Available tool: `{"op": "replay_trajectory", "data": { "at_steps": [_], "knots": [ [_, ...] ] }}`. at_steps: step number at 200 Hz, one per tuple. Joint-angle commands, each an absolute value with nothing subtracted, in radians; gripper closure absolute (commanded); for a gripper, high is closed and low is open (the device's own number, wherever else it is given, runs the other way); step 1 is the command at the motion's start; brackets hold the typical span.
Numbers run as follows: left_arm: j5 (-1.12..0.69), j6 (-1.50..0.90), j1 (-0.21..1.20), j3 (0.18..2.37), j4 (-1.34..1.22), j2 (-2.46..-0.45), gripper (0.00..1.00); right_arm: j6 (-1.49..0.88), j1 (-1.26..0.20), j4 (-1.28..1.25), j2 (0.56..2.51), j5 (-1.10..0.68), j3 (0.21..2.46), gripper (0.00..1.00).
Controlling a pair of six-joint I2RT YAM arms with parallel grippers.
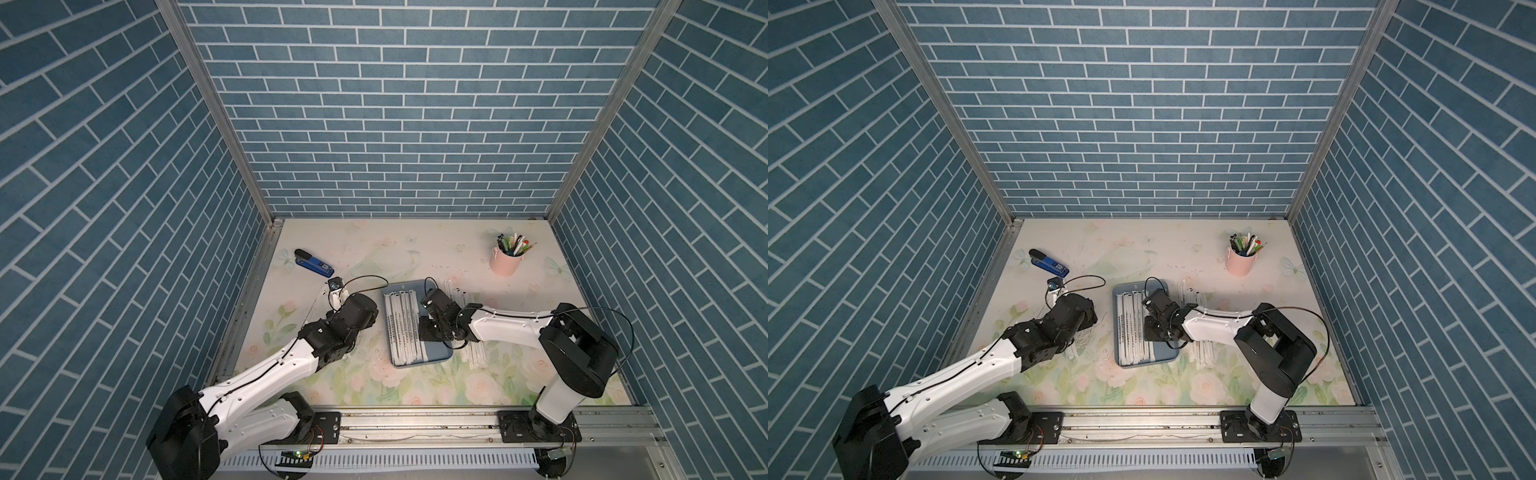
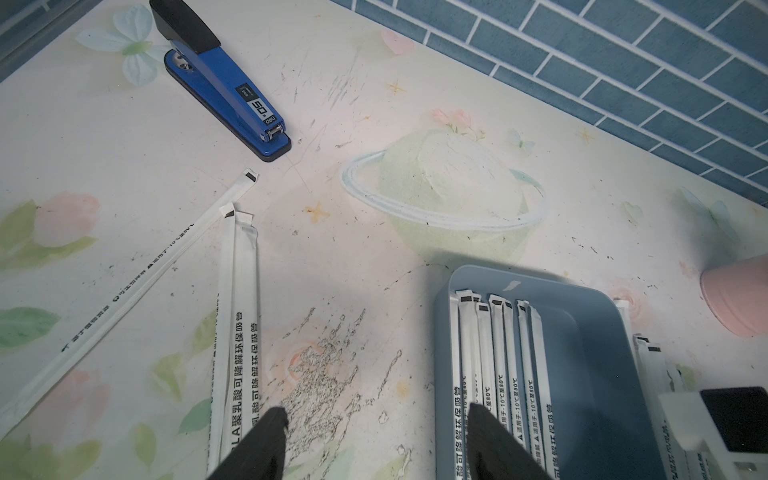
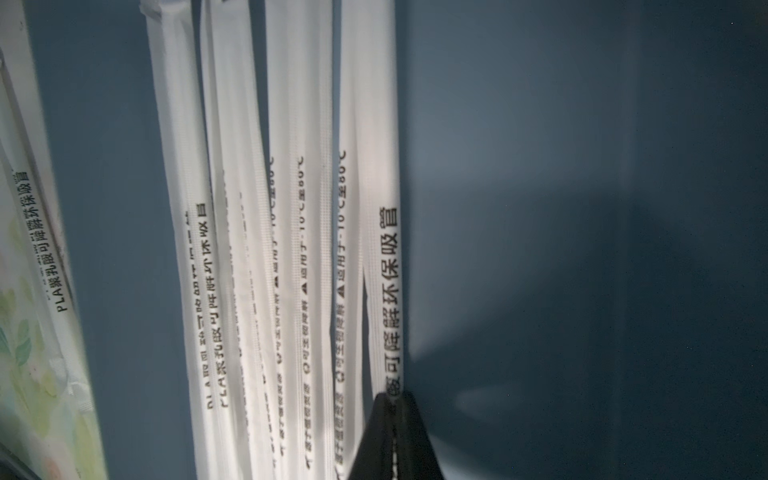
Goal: Put the straws into the storage box
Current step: Place the straw in the storage box.
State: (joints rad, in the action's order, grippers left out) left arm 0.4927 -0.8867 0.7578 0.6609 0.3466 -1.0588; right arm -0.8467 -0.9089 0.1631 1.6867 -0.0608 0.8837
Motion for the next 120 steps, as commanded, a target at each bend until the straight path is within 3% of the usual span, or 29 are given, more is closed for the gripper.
{"op": "replay_trajectory", "data": {
  "at_steps": [1,120],
  "knots": [
    [0.499,-0.894,0.754,0.647,0.367,-1.046,0.29,-0.868,-0.906,0.173,1.699,-0.060,0.897,0.86],
    [0.508,-0.891,0.746,0.646,0.377,-1.054,0.32,-0.812,-0.907,0.264,1.659,-0.018,0.966,0.75]
  ]
}}
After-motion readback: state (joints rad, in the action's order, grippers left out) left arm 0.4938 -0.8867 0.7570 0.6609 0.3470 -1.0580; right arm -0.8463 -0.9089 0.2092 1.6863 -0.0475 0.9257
